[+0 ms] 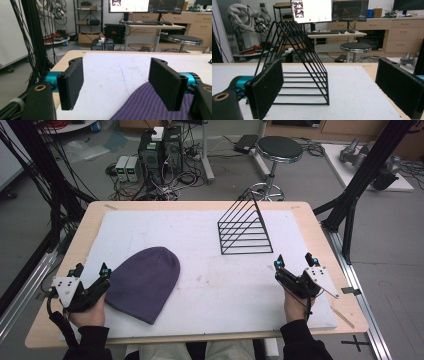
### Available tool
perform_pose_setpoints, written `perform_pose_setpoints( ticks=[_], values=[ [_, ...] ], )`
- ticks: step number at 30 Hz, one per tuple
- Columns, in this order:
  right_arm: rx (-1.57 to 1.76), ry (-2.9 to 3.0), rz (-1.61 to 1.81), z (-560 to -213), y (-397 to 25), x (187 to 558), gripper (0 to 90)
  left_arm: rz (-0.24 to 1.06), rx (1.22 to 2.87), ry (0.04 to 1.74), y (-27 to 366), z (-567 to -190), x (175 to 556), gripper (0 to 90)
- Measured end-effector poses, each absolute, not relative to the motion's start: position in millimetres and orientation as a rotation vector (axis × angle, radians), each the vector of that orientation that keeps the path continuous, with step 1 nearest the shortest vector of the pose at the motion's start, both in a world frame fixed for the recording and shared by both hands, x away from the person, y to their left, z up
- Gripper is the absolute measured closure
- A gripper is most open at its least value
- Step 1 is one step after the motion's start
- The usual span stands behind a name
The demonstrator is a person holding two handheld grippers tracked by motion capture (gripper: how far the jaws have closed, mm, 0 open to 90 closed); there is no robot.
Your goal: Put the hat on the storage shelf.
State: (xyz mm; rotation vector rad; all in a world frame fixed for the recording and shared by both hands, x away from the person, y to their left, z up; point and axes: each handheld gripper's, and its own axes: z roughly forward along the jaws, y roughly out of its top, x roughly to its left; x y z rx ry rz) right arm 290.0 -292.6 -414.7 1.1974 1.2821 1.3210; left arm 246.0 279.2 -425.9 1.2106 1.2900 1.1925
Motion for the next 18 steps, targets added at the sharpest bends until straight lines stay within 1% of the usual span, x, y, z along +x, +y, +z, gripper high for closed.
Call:
perform_pose_setpoints(
  ticks=[18],
  values=[
    [1.198, 1.311, 1.3, -417.6, -291.0, 290.1, 7.2, 1.185, 1.212, 1.276, 280.4, -425.0, 248.9, 27.0]
  ],
)
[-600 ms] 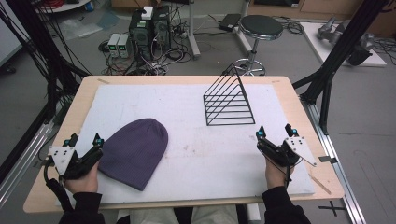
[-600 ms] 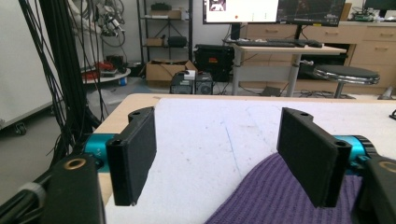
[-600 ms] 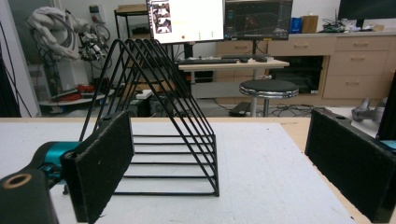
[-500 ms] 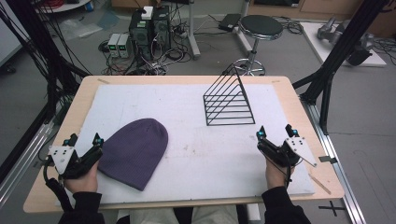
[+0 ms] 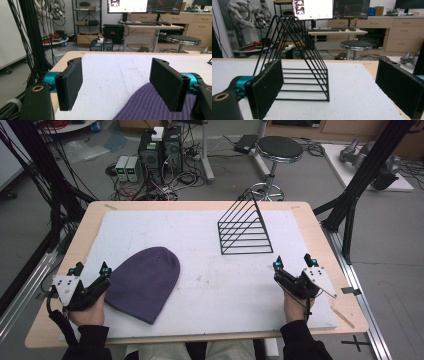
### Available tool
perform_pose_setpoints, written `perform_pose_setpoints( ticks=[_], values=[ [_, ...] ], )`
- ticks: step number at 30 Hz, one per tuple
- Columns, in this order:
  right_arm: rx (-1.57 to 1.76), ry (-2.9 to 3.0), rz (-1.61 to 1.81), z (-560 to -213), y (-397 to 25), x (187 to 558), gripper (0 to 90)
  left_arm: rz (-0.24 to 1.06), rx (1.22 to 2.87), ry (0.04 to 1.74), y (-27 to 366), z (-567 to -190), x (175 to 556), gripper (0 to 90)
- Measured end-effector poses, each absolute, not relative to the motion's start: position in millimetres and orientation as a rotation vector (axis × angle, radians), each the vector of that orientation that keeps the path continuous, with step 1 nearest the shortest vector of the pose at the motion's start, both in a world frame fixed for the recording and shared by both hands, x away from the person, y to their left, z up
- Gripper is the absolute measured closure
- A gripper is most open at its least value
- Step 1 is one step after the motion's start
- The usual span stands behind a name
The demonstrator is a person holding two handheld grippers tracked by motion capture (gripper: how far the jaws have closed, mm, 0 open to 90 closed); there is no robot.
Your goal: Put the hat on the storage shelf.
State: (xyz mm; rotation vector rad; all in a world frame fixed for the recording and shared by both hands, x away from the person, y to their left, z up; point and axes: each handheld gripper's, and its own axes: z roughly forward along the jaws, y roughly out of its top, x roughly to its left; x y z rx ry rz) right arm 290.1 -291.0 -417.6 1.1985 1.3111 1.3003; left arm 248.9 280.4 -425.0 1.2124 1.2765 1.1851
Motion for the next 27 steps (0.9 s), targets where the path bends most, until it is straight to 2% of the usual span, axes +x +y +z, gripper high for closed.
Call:
perform_pose_setpoints(
  ticks=[8, 11, 16, 27],
  values=[
    [1.21, 1.347, 1.305, -419, -289, 291, 7.2, 1.141, 1.227, 1.25, 281, -415, 250, 26.9],
    [1.215, 1.358, 1.314, -419, -288, 289, 7.2, 1.031, 1.266, 1.253, 280, -407, 253, 23.3],
    [1.207, 1.367, 1.324, -419, -287, 288, 7.2, 1.029, 1.334, 1.211, 274, -394, 257, 23.2],
    [1.208, 1.378, 1.331, -420, -287, 288, 7.3, 0.934, 1.458, 1.16, 268, -368, 280, 23.4]
  ],
)
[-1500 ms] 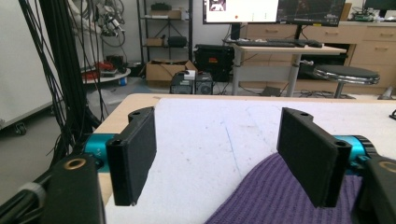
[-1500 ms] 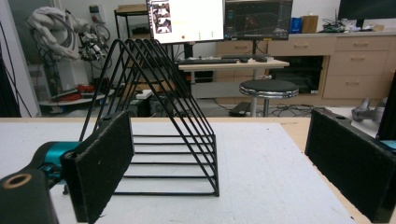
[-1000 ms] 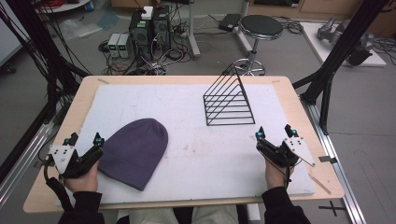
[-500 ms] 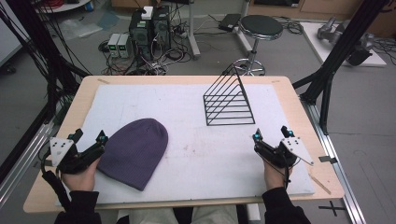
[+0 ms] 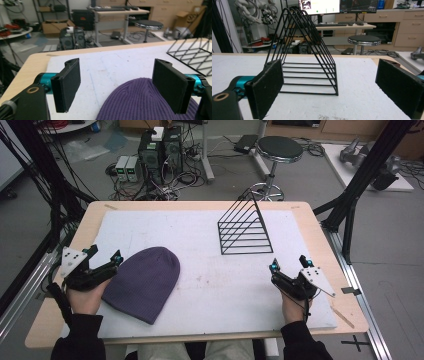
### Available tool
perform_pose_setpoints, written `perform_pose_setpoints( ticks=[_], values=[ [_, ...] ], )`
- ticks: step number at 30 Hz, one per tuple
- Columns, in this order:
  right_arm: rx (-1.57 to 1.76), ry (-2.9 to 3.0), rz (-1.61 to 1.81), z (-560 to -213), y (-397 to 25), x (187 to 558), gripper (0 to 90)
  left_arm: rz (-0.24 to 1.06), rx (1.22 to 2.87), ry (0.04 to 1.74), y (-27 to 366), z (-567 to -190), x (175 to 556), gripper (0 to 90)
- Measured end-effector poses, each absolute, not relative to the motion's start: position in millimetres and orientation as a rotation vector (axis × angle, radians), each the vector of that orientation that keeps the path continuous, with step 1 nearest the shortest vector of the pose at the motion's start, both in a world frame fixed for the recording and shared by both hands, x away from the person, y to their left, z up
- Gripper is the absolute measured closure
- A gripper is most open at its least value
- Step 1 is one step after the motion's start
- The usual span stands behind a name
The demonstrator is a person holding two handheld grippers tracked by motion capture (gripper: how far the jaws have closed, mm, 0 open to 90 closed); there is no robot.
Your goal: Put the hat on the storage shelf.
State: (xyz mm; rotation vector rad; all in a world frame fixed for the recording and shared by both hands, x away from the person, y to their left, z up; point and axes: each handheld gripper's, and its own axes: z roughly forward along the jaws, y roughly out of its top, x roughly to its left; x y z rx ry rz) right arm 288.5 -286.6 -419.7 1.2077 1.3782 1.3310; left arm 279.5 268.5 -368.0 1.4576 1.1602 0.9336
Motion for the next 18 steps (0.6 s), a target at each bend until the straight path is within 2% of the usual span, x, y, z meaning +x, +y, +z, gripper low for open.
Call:
perform_pose_setpoints(
  ticks=[13, 18],
  values=[
    [1.22, 1.399, 1.321, -421, -286, 289, 7.3, 0.848, 1.622, 1.131, 263, -348, 305, 23.0],
    [1.218, 1.404, 1.314, -421, -286, 289, 7.3, 0.827, 1.634, 1.133, 265, -346, 311, 23.2]
  ],
)
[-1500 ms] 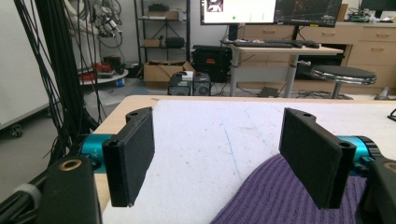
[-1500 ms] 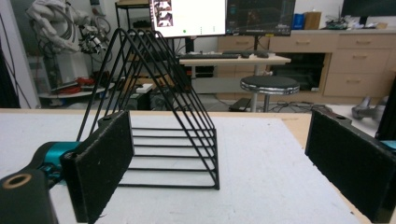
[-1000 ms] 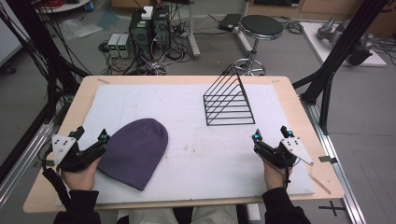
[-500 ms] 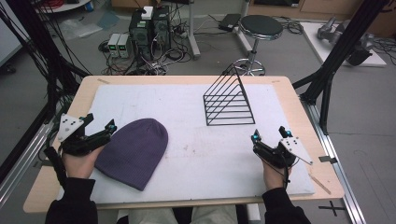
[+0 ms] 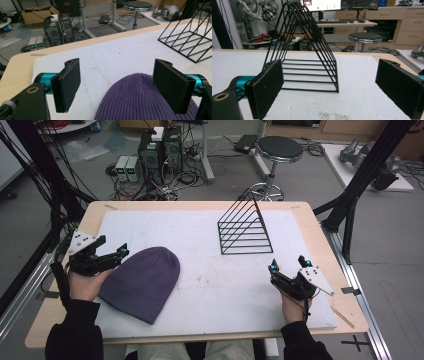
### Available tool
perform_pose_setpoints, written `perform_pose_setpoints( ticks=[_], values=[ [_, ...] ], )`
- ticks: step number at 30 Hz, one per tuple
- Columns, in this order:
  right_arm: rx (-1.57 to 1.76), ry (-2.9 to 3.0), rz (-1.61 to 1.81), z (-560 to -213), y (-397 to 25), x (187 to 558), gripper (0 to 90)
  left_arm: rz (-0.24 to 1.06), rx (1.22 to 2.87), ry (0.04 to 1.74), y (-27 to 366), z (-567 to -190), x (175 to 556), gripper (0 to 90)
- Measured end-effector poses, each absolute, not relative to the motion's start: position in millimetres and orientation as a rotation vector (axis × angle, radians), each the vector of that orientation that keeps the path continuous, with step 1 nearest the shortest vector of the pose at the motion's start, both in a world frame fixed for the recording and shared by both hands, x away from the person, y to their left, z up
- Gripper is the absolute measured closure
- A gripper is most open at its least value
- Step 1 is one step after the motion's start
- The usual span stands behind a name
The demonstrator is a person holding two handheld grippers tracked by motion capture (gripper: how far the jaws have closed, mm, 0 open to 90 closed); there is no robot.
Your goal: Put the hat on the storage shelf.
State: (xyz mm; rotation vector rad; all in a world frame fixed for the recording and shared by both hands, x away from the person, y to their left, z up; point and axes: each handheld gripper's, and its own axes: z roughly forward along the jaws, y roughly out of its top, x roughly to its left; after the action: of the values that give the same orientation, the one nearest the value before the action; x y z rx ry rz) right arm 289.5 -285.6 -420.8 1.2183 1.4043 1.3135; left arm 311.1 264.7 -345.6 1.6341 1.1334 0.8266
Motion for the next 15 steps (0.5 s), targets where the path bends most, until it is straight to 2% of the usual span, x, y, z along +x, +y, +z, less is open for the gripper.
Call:
perform_pose_setpoints(
  ticks=[8, 15],
  values=[
    [1.212, 1.416, 1.309, -421, -285, 290, 7.3, 0.794, 1.674, 1.116, 264, -339, 319, 23.6],
    [1.206, 1.424, 1.308, -422, -285, 291, 7.3, 0.733, 1.775, 1.084, 257, -334, 331, 23.8]
  ],
)
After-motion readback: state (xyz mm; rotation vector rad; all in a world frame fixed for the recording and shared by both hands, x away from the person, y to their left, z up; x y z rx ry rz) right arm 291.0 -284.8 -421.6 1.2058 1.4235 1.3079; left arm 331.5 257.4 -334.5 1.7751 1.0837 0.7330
